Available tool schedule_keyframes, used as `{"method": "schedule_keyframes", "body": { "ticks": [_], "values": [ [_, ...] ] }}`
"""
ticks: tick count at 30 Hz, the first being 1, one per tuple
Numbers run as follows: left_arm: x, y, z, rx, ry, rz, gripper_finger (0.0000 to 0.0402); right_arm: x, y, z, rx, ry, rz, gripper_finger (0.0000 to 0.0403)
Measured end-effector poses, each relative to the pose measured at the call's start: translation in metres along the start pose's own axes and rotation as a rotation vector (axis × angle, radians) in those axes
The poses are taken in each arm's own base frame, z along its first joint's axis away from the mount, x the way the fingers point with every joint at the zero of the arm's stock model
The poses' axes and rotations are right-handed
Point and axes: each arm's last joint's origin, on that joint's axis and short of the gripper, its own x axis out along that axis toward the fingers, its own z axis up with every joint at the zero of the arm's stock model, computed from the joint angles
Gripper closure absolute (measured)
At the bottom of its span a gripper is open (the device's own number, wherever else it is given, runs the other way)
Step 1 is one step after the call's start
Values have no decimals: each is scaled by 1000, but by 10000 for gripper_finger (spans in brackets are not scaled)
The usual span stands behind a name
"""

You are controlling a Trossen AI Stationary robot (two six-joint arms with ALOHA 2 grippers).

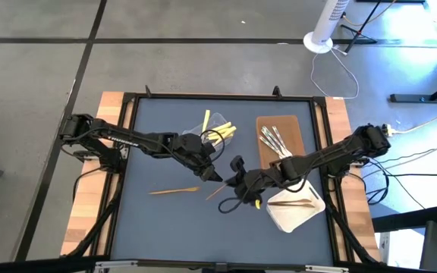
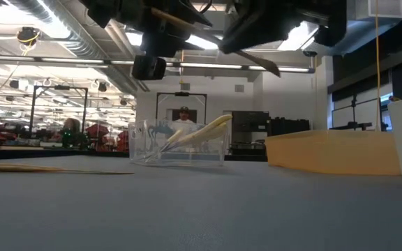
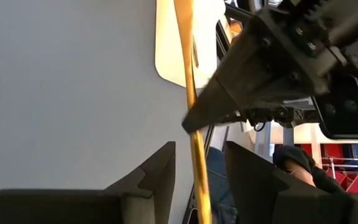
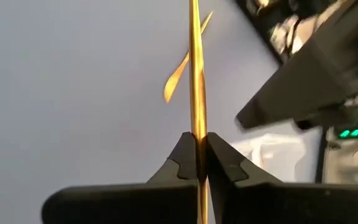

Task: Sort silverware by color (type)
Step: Put the gold knife into the white bin

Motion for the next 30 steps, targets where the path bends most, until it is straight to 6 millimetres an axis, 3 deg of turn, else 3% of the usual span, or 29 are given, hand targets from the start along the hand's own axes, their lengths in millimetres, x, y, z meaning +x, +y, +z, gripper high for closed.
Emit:
{"method": "schedule_keyframes", "body": {
  "ticks": [8, 30],
  "values": [
    [0, 1, 0, 72, -2, 13, 270, -19, 13, 5, 70, 19, 69, 402],
    [0, 5, 1, 145, -89, 105, 270, -132, 48, 2, 557, 119, 248, 403]
  ]
}}
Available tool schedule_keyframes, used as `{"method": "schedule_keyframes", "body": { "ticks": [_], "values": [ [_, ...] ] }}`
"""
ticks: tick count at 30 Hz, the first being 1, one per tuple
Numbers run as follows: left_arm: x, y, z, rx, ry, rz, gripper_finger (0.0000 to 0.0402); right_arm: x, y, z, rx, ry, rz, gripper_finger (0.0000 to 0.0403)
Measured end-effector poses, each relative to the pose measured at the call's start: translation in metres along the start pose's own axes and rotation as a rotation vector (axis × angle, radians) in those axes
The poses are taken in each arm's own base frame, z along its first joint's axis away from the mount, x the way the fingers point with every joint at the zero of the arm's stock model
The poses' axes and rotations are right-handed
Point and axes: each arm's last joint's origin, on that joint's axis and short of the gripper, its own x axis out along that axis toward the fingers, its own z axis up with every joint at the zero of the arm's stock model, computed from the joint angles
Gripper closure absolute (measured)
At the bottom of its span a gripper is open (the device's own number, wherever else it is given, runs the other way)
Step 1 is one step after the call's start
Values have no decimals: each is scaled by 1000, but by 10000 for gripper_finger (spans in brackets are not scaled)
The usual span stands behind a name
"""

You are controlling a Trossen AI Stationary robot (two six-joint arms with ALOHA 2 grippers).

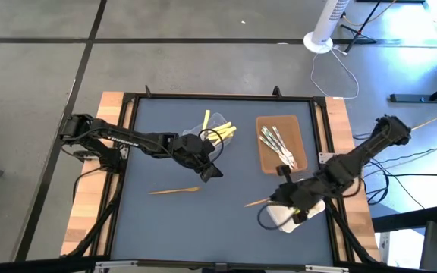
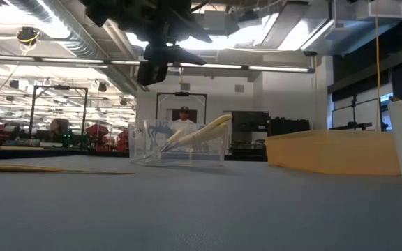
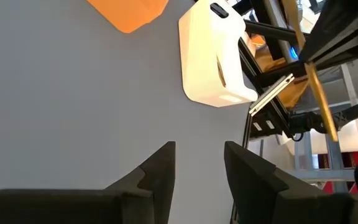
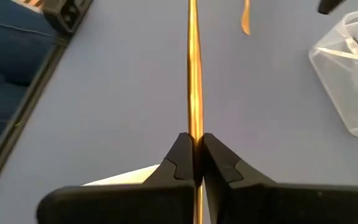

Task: Sort silverware by color (type)
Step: Put the gold knife into the white bin

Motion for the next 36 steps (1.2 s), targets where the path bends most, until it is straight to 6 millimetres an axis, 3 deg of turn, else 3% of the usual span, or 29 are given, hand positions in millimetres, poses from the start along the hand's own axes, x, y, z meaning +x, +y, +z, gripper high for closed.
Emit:
{"method": "schedule_keyframes", "body": {
  "ticks": [6, 11, 18, 24, 36],
  "values": [
    [0, 0, 0, 0, 0, 0, 270, -19, 14, -9, 18, -48, 24, 403],
    [0, 0, 0, 0, 0, 0, 270, -21, 19, -34, 71, -145, 38, 403],
    [0, 0, 0, 0, 0, 0, 270, -8, 16, -85, 206, -274, 69, 403],
    [0, 0, 0, 0, -4, 3, 270, 3, 12, -121, 263, -279, 105, 403],
    [0, 0, 1, 0, -17, 14, 270, 30, 4, -166, 357, -197, 77, 403]
  ]
}}
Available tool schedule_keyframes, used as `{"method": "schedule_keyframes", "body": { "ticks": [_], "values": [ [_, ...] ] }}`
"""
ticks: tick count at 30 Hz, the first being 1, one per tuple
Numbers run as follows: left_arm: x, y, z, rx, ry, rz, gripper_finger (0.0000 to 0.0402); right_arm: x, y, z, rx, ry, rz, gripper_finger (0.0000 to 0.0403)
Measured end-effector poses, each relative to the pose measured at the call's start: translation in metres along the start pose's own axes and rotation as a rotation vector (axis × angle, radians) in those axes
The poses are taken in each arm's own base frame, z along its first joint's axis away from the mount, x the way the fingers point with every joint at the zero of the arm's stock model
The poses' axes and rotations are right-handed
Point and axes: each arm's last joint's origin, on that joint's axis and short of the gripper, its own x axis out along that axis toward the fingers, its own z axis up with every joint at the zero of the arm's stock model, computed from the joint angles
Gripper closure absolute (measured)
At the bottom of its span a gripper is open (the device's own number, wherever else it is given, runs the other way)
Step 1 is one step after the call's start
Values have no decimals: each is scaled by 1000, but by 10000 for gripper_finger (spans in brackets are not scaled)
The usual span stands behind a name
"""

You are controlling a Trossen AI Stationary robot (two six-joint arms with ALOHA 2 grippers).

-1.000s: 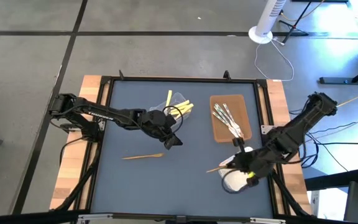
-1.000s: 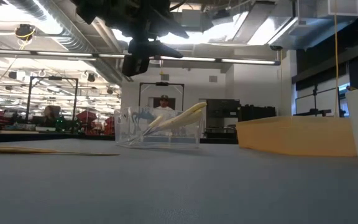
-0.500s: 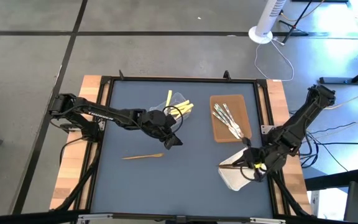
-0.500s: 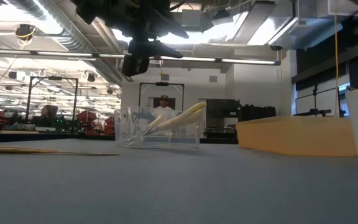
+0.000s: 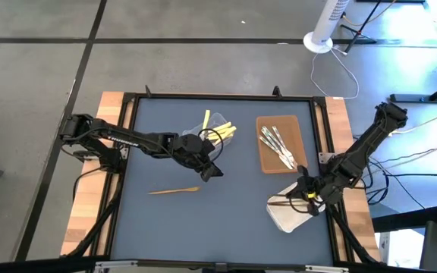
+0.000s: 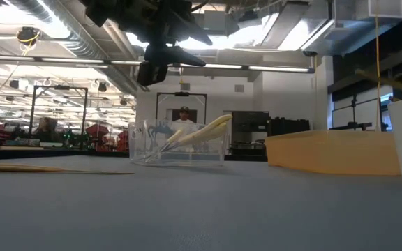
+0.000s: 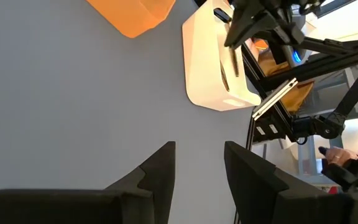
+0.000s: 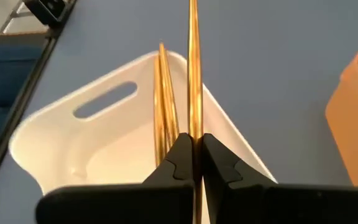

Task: Sort silverware by color (type)
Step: Put the gold knife into the white bin

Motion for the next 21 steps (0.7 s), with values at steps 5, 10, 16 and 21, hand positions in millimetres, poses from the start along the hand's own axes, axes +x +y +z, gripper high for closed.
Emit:
{"method": "schedule_keyframes", "body": {
  "ticks": [5, 10, 16, 21],
  "values": [
    [0, 0, 0, 0, 0, 0, 270, 4, -3, -9, -7, 46, 23, 403],
    [0, 0, 0, 0, 0, 0, 270, 6, -5, -14, -16, 89, 36, 403],
    [0, 0, 0, 0, 0, 0, 270, 6, -6, -15, -29, 102, 29, 400],
    [0, 0, 0, 0, 0, 0, 270, 6, -6, -15, -30, 103, 28, 399]
  ]
}}
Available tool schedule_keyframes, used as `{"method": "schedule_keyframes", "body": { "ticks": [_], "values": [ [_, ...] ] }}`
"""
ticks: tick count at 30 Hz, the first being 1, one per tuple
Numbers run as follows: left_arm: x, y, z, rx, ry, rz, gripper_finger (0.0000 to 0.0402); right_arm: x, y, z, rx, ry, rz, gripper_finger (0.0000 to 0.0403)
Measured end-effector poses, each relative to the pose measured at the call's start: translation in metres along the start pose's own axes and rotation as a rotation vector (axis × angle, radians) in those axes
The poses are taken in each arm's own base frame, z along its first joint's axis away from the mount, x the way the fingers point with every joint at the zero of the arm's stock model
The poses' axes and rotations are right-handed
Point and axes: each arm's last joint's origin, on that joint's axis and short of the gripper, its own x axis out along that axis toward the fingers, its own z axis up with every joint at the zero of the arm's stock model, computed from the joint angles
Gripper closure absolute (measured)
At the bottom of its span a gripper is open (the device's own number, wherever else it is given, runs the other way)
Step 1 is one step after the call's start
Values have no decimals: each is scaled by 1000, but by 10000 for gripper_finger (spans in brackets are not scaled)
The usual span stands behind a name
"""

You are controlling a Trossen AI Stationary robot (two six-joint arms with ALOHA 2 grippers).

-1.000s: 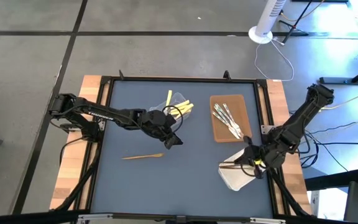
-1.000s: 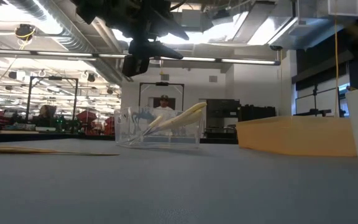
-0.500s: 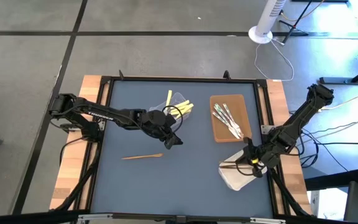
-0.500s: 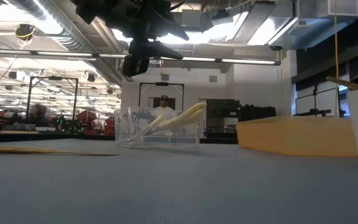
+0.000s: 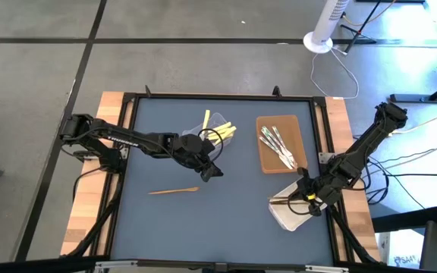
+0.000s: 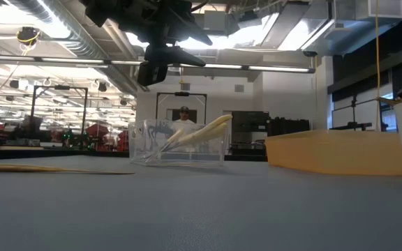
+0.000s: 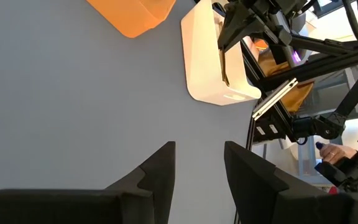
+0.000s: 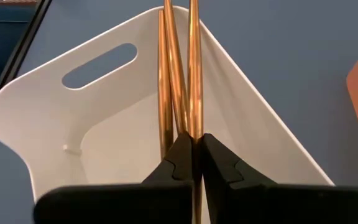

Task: Sort silverware by color (type)
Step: Put the gold knife into the white bin

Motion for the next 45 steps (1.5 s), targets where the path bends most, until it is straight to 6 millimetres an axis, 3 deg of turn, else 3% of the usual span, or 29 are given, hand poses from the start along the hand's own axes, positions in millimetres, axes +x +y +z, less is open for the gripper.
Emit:
{"method": "schedule_keyframes", "body": {
  "ticks": [34, 45],
  "values": [
    [0, 0, 0, -1, 1, 0, 270, 0, -3, -4, -19, 52, -18, 396],
    [0, 0, 0, -1, 0, 0, 270, 0, -3, -4, -18, 46, -23, 288]
  ]
}}
